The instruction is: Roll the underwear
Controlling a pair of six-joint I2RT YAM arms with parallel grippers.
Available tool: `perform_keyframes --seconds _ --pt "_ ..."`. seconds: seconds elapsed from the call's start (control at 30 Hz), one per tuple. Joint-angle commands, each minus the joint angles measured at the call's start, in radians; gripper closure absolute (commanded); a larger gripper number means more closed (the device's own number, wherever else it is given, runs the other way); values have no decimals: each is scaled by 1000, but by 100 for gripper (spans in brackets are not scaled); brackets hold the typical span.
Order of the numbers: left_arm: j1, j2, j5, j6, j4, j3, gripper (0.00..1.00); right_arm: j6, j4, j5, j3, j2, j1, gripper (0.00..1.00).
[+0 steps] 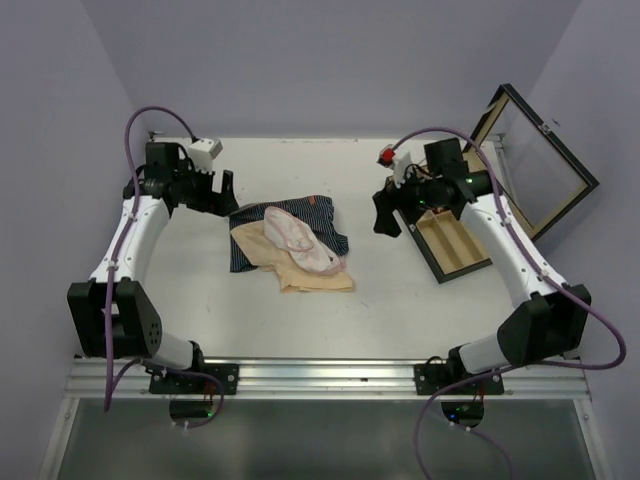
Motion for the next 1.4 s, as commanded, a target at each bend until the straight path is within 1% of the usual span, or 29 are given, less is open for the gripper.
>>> perform_keyframes --seconds 0.0,0.03,0.1,0.13,0.23,0.33,0.43,0.57,0.67,0.7,0.77,0.87,0.93,1.07,1.17,1.2,1.27,1.3,1.33,1.37 --pt "4 63 -63 52 -18 -5 0 -14 79 63 81 79 122 3" --pt "5 77 -65 60 -19 0 0 -16 90 93 100 97 191 4" --pt "8 111 -55 72 -10 6 0 -31 134 129 132 171 260 5" --pt "10 122 -49 77 -9 18 0 -37 146 146 170 203 323 7" --pt "16 160 -51 59 2 49 0 -56 188 200 249 318 414 12" --pt "28 195 -51 45 -12 81 0 -54 221 221 316 424 463 16" --pt "65 215 -5 29 -16 87 0 -41 245 227 374 523 497 19" --pt "119 229 38 32 -25 78 0 7 254 221 440 620 514 20" --pt "137 218 46 45 -25 56 0 36 278 207 465 674 521 23" --pt "137 214 46 49 -24 46 0 39 278 204 477 683 524 28" --pt "139 205 44 60 -24 35 0 44 274 203 488 708 528 34" --pt "139 198 44 63 -21 20 0 44 269 180 500 725 528 49" --pt "139 197 46 63 -21 12 0 41 258 143 514 736 528 52" --pt "139 197 46 63 -22 4 0 41 219 83 539 760 531 55" --pt "139 192 44 65 -22 0 0 48 212 86 539 772 532 57" --pt "139 194 46 68 -25 3 0 47 208 86 539 779 532 62" --pt "139 189 49 72 -27 1 0 47 203 88 537 779 532 66" --pt "140 188 53 77 -27 1 0 48 202 95 536 779 532 75" --pt "139 186 58 85 -28 3 0 52 200 97 536 774 532 79" --pt "139 185 64 89 -29 3 0 52 199 100 534 772 532 89"
